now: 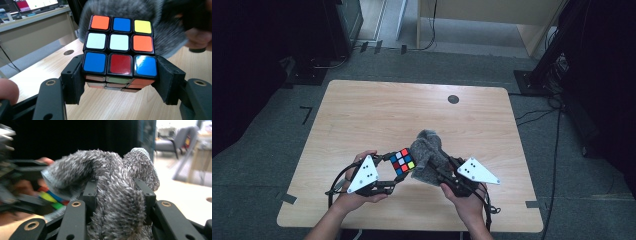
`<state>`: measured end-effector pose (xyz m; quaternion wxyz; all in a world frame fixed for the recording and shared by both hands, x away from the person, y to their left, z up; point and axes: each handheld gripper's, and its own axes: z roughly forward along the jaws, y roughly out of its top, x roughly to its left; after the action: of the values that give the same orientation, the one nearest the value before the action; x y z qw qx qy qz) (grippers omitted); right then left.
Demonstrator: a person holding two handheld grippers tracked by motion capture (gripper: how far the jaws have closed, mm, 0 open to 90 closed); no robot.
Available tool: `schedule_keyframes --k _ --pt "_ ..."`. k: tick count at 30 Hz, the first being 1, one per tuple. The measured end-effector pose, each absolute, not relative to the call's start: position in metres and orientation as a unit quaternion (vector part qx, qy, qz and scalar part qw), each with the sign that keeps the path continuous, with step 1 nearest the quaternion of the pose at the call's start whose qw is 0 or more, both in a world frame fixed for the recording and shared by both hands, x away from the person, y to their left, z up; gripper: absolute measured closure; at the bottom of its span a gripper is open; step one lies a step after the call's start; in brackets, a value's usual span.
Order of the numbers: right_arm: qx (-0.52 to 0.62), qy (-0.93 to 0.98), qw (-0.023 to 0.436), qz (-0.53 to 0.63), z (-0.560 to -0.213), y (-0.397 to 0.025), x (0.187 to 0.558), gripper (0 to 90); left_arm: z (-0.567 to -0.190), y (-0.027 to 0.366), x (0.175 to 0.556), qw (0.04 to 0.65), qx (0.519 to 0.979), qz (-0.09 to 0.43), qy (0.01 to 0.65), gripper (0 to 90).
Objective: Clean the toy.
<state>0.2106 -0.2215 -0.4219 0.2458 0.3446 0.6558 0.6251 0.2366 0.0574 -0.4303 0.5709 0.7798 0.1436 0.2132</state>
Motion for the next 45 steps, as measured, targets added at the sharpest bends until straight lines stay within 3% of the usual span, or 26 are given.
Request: schedule_keyframes --k 9,17,23,34,41,45 --pt "0.397 0.680 0.229 0.573 -0.446 -0.224 0.226 61.5 -0.420 0.070 0.239 0.600 0.759 0.199 0.155 34.0" --pt "0.341 0.655 0.264 0.620 -0.420 -0.220 0.208 61.4 -0.429 0.063 0.240 0.577 0.778 0.203 0.147 34.0" --pt "0.361 0.670 0.236 0.605 -0.435 -0.218 0.217 61.7 -0.421 0.069 0.238 0.598 0.764 0.195 0.147 34.0" --pt "0.346 0.668 0.258 0.607 -0.423 -0.215 0.209 61.8 -0.429 0.062 0.238 0.568 0.781 0.217 0.141 34.0" --pt "0.380 0.693 0.240 0.564 -0.443 -0.215 0.222 61.9 -0.420 0.071 0.239 0.599 0.762 0.199 0.146 34.0" --pt "0.383 0.676 0.242 0.581 -0.438 -0.220 0.220 61.9 -0.423 0.070 0.240 0.585 0.771 0.208 0.145 34.1"
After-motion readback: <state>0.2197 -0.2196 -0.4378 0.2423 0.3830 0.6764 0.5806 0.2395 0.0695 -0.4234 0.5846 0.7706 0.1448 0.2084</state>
